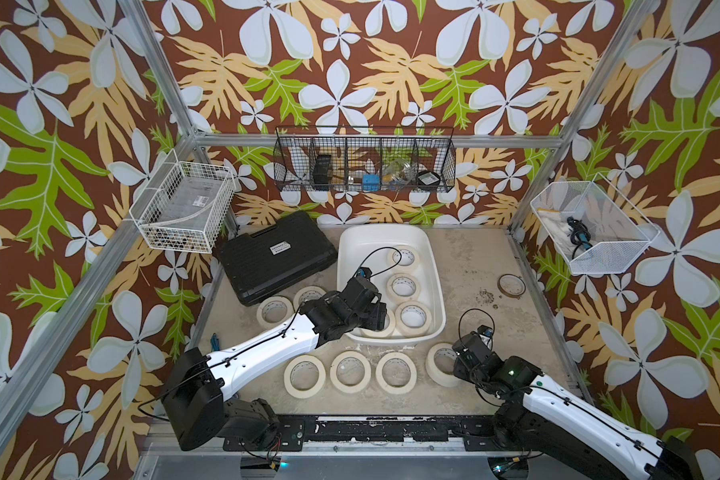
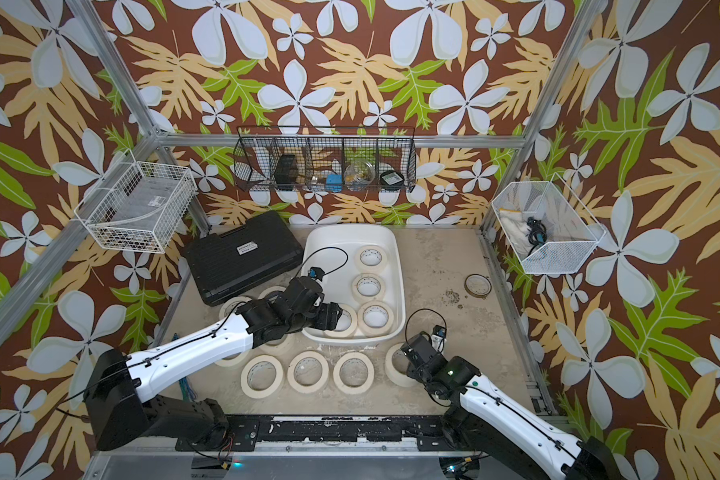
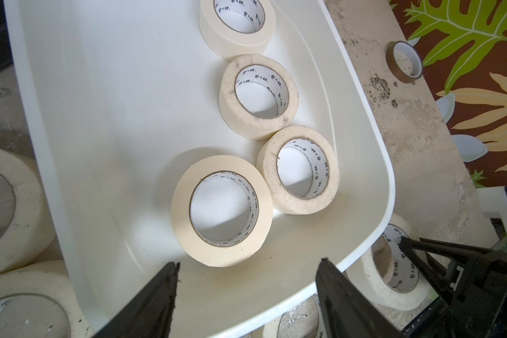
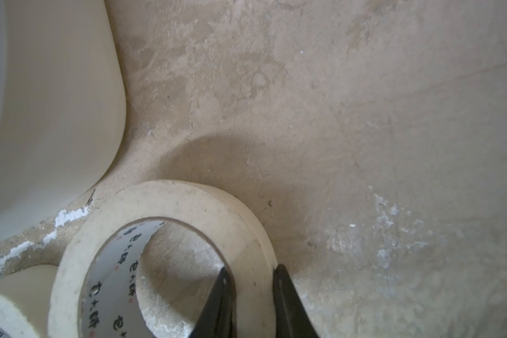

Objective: Take out the art tape in the storage box
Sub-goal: Place the art tape at the center of the board.

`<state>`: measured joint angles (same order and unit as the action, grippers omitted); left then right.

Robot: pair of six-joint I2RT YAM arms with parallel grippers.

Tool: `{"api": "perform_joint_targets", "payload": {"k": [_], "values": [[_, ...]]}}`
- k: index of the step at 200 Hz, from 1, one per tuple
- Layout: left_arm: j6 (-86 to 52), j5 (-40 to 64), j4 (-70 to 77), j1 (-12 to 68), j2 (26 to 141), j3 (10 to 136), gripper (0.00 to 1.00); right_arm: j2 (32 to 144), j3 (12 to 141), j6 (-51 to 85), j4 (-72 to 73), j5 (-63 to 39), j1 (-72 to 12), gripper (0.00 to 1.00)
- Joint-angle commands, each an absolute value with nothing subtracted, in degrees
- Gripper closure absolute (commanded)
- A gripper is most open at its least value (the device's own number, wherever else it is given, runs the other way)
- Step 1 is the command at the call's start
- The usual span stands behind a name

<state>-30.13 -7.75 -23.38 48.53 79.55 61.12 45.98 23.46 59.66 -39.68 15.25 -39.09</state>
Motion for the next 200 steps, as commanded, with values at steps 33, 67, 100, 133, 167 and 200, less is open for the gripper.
{"api": "perform_joint_targets", "payload": {"k": [33,67,100,133,167,200], "values": [[-29.9,-7.6,-22.6,48.4,80.8,61.5,0.23,49.2,23.4,58.4,-34.2,14.3,-39.3,1.00],[-29.6,-7.7,-22.8,48.3,81.2,61.7,0.23,51.6,23.5,58.7,-33.4,13.4,-39.3,0.95],[-29.6,-8.0,-22.4,48.2,81.5,61.6,0.23,52.6,23.6,59.1,-33.4,12.8,-39.3,0.78],[-32.2,-9.0,-21.9,46.7,83.6,63.0,0.23,52.5,24.0,59.5,-34.3,12.7,-39.3,0.61],[-34.1,-5.8,-21.2,43.0,88.2,66.7,0.23,51.3,25.2,59.8,-36.5,12.8,-39.3,0.51],[-34.4,-4.8,-22.3,41.4,95.8,74.7,0.24,50.0,29.1,61.1,-42.9,18.0,-39.4,0.45]]}}
